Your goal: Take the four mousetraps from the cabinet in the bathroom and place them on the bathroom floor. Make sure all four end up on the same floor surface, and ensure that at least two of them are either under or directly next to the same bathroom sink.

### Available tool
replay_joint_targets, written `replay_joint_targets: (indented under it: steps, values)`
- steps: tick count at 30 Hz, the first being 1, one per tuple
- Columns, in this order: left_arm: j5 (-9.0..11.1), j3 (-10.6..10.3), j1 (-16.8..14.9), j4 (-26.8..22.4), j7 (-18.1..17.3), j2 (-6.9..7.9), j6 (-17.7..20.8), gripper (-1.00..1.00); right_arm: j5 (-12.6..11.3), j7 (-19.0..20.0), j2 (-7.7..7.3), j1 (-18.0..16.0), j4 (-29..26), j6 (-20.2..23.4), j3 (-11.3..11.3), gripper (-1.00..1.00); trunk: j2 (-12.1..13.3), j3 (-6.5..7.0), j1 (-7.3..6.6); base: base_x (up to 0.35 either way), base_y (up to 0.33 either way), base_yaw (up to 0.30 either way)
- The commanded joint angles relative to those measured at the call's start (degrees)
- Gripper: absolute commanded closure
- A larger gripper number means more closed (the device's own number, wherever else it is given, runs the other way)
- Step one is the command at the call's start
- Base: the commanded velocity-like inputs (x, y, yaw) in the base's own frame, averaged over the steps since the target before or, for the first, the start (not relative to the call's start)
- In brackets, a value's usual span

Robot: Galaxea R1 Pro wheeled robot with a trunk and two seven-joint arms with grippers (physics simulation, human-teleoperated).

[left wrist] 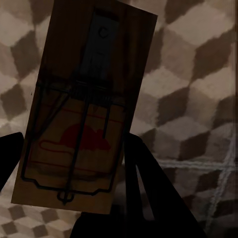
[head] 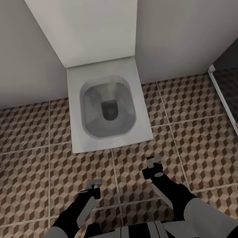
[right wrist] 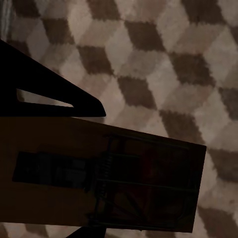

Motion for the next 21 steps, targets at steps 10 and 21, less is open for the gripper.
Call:
replay_joint_targets:
  steps: [10,21]
  values:
    - [-0.4,-0.6,-0.1,0.9,-7.5,-3.2,-0.2,1.0,-0.6,-0.4,-0.05,0.0,0.0,0.2,0.3,1.0,0.0,-0.03,0.0,0.0,0.0,0.0]
    - [-4.9,0.6,-0.1,-2.5,-7.3,-3.59,-0.1,1.0,-0.6,-0.5,-0.06,0.0,0.6,0.2,0.3,1.0,0.0,-0.03,0.0,0.0,0.0,0.0]
